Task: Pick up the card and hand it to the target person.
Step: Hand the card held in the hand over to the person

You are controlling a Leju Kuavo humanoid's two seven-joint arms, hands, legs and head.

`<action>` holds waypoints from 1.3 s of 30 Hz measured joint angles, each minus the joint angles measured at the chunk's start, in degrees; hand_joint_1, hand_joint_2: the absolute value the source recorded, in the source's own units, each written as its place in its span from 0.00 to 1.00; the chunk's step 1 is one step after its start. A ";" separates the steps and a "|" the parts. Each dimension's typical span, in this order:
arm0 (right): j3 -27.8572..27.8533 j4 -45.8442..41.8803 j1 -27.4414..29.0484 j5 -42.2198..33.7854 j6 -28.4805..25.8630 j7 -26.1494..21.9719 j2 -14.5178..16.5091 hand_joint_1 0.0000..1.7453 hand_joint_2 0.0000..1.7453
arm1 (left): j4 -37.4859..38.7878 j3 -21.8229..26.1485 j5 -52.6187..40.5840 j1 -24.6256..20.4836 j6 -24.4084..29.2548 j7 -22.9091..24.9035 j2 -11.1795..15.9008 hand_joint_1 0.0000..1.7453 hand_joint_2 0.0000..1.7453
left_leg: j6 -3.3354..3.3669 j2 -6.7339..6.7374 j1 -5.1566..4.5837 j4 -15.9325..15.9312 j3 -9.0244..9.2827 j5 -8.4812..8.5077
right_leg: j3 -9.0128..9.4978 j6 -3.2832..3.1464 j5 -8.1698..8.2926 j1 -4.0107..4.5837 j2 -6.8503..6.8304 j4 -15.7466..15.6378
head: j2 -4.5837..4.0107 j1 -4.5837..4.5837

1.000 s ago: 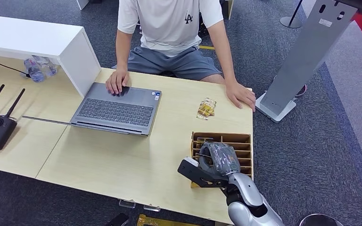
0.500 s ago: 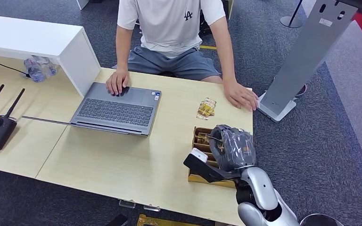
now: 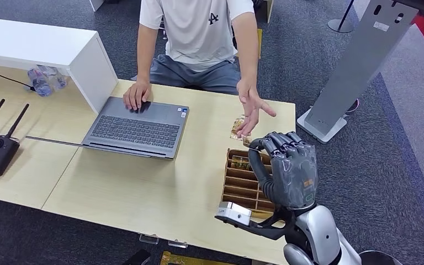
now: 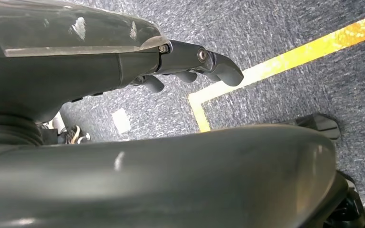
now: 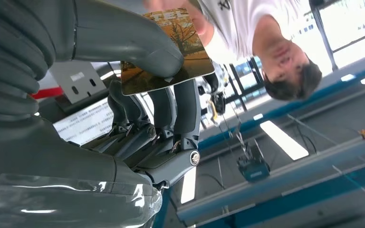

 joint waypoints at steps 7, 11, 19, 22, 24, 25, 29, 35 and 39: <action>0.03 2.16 0.06 2.08 -5.24 -1.40 0.05 0.92 1.00 | 0.00 0.00 -0.03 -0.21 0.01 0.59 -0.04 0.00 0.00 | 0.00 0.00 0.00 0.00 -0.01 0.00 | 0.00 0.00 0.00 0.00 0.00 0.00 | 0.00 0.00; 0.04 4.02 0.04 2.96 -7.10 -1.50 0.31 0.92 1.00 | 0.00 0.00 -0.01 -0.29 -0.12 0.85 -0.07 0.00 0.00 | 0.00 0.00 0.00 0.00 -0.01 0.00 | 0.00 0.00 0.00 0.00 0.00 0.00 | 0.00 0.00; 0.04 7.31 -0.04 2.01 -8.54 -2.03 1.02 0.00 1.00 | 0.00 0.00 0.30 -0.30 -1.25 1.09 -0.10 0.00 1.00 | 0.00 0.00 0.00 0.00 -0.02 0.00 | 0.00 0.00 0.00 0.00 -0.01 0.00 | 0.00 0.00; 0.06 8.25 -0.07 1.06 -8.65 -2.14 1.22 0.00 1.00 | 0.00 0.00 0.43 -0.28 -1.67 0.72 -0.10 0.00 0.75 | 0.00 0.00 0.00 0.00 -0.02 0.00 | 0.00 0.00 0.00 0.00 -0.01 0.00 | 0.00 0.01; 0.08 8.79 -0.09 -0.09 -8.69 -2.31 1.35 0.00 1.00 | 0.00 0.00 0.51 -0.28 -1.71 0.48 -0.10 0.00 0.25 | 0.00 0.00 0.00 0.00 -0.03 0.00 | 0.00 0.00 0.00 0.00 -0.01 0.00 | 0.00 0.01; 0.08 9.02 -0.09 -0.99 -8.70 -2.47 1.41 0.00 1.00 | 0.00 0.00 0.58 -0.28 -1.68 0.40 -0.10 0.00 0.00 | 0.00 0.00 0.00 0.00 -0.03 0.00 | 0.00 0.00 0.00 0.00 -0.01 0.00 | 0.00 0.00; 0.11 9.84 -0.13 -9.82 -7.63 -4.73 1.49 0.00 1.00 | 0.00 0.00 0.99 -0.18 -1.13 0.33 -0.10 0.00 0.00 | 0.00 -0.01 0.00 0.00 -0.03 0.00 | -0.01 0.00 0.00 0.00 -0.01 0.00 | 0.00 0.00; -0.75 10.78 0.63 -47.76 2.22 -15.95 1.63 0.00 1.00 | 0.00 0.00 1.90 0.31 -0.43 0.33 -0.06 0.00 0.00 | 0.00 -0.01 0.00 0.00 -0.03 0.00 | -0.02 0.00 0.00 0.00 -0.02 0.00 | 0.00 0.00; -2.74 10.84 2.40 -66.41 7.96 -20.03 1.43 0.00 1.00 | 0.00 0.00 2.14 0.71 -0.11 0.39 0.04 0.00 0.00 | 0.00 -0.01 0.00 0.00 -0.06 0.00 | -0.06 0.00 0.00 0.00 -0.01 0.00 | 0.00 -0.01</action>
